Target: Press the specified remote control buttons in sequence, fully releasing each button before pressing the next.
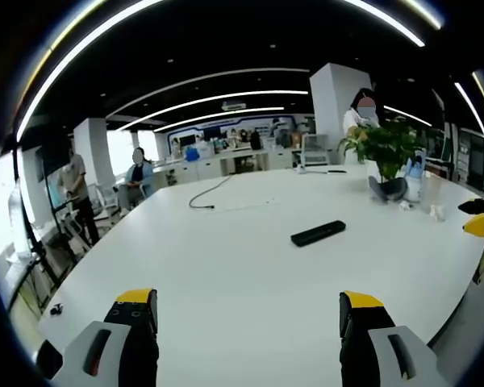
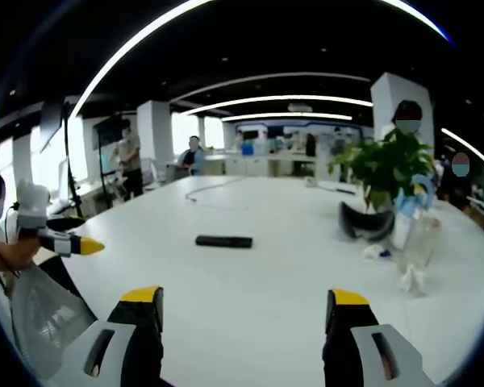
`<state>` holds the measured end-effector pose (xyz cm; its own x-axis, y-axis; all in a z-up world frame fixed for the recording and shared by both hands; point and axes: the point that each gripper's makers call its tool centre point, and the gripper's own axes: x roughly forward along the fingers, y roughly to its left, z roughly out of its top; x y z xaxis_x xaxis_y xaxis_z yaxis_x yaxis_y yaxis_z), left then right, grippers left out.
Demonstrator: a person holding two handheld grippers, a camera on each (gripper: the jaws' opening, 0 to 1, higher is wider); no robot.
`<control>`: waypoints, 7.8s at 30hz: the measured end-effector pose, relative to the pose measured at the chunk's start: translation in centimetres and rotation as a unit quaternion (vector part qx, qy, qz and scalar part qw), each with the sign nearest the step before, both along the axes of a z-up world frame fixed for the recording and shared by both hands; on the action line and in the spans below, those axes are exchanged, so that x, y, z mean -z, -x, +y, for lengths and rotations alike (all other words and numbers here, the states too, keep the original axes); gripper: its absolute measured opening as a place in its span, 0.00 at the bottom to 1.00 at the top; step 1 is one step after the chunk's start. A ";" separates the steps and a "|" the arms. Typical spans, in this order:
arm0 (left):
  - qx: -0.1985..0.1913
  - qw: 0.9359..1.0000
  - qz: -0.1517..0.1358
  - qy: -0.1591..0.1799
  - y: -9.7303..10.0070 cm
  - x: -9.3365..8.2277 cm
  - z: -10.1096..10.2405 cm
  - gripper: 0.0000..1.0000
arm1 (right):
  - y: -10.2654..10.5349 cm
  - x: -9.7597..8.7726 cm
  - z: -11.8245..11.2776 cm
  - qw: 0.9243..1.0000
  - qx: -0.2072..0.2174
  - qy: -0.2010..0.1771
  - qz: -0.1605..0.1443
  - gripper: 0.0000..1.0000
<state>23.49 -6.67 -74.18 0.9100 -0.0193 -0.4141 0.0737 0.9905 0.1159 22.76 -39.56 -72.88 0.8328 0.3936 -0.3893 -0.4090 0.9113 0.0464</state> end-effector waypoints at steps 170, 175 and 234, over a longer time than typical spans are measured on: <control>0.346 0.907 0.192 -0.144 -17.6 5.0 -12.4 0.57 | -0.3 0.3 -0.2 1.000 0.004 -0.017 0.015 0.74; 0.375 0.885 0.214 -0.172 -19.0 5.9 -12.9 0.57 | -0.2 0.5 -0.1 1.000 0.002 -0.013 0.020 0.74; 0.468 0.763 0.380 -0.233 -21.9 12.6 -14.5 0.27 | -0.3 1.4 -0.1 0.999 0.003 0.002 0.037 0.72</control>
<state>45.41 -21.17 -86.79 0.0828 -0.2031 -0.9756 0.9448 0.3274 0.0120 23.10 -39.67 -74.29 0.8038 0.3869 -0.4518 -0.3985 0.9142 0.0739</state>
